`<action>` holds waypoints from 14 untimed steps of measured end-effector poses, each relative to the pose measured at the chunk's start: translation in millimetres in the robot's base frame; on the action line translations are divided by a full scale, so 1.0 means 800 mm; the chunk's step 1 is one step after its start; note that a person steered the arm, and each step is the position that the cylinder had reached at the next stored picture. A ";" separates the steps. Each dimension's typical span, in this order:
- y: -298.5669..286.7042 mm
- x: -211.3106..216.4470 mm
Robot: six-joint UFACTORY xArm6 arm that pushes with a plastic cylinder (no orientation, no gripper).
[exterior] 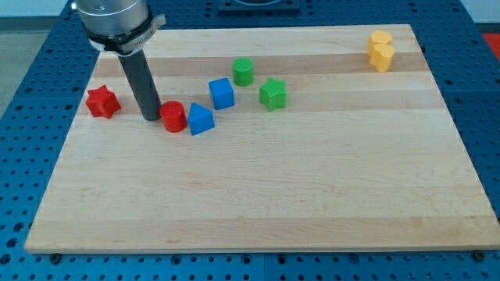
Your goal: Drag the red circle towards the bottom left side of the blue triangle
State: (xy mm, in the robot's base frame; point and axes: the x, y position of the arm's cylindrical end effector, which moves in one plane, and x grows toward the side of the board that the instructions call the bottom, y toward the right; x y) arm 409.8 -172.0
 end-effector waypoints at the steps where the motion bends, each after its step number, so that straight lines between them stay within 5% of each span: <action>1: 0.000 -0.014; 3: 0.017 -0.049; 8: 0.017 0.074; 9: 0.017 0.038; 13: 0.040 0.064; 14: 0.040 0.013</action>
State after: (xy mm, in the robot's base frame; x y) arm 420.0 -140.2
